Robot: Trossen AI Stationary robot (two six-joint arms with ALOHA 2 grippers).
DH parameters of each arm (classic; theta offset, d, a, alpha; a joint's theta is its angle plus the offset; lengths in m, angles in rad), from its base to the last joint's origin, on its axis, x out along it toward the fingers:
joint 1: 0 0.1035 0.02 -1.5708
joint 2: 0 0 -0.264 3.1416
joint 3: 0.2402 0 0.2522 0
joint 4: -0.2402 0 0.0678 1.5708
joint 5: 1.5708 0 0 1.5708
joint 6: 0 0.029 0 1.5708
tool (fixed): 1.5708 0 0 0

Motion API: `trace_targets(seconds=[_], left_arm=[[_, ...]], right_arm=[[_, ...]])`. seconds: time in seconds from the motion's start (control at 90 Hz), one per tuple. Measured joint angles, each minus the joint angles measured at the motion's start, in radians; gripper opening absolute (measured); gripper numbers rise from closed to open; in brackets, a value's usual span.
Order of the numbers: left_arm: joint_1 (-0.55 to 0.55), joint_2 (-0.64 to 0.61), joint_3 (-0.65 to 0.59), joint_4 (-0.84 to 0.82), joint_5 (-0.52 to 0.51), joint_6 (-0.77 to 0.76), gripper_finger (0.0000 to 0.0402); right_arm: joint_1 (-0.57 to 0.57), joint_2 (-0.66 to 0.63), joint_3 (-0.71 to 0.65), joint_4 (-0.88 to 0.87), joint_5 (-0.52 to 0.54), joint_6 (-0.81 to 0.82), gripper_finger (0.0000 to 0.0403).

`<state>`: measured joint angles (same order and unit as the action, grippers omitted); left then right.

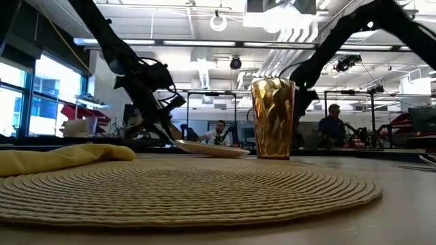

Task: Set table place
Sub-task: Put the yellow plate on the brown place mat to the left of the yellow table napkin

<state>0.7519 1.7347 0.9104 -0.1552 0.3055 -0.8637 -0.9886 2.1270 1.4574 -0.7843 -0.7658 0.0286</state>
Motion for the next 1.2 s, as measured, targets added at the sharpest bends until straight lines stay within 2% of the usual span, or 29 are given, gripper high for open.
trace_targets(seconds=[0.144, 0.411, 0.578, 0.744, 0.833, 0.922, 1.011, 1.111, 1.2], left_arm=[[-0.036, 0.023, 0.0, 0.08, -0.001, -0.06, 0.0001], [-0.092, 0.125, 0.0, 0.274, 0.004, -0.203, 0.0001], [-0.125, 0.183, 0.001, 0.424, 0.0, -0.288, 0.0001], [-0.136, 0.189, 0.007, 0.48, -0.038, -0.312, 0.0001], [-0.137, 0.19, 0.007, 0.504, -0.054, -0.322, 0.0], [-0.136, 0.19, 0.007, 0.511, -0.063, -0.331, 0.0], [-0.134, 0.19, 0.006, 0.517, -0.061, -0.334, 0.0], [-0.136, 0.19, 0.006, 0.52, -0.06, -0.331, 0.0001], [-0.136, 0.183, 0.006, 0.519, -0.065, -0.308, 0.0002]], right_arm=[[0.01, 0.056, 0.0, 0.008, -0.055, -0.003, 0.0172], [0.021, 0.057, 0.002, 0.016, -0.047, -0.006, 0.0227], [0.02, 0.057, 0.002, 0.014, -0.048, -0.009, 0.0226], [0.019, 0.057, 0.002, -0.014, -0.087, -0.045, 0.0213], [0.021, 0.057, -0.006, -0.023, -0.163, -0.076, 0.02], [0.036, 0.057, -0.009, -0.029, -0.167, -0.086, 0.0173], [0.045, 0.057, -0.009, -0.025, -0.164, -0.09, 0.0122], [0.043, 0.057, -0.009, -0.028, -0.17, -0.081, 0.0037], [0.034, 0.056, -0.008, -0.035, -0.172, -0.066, 0.0014]])
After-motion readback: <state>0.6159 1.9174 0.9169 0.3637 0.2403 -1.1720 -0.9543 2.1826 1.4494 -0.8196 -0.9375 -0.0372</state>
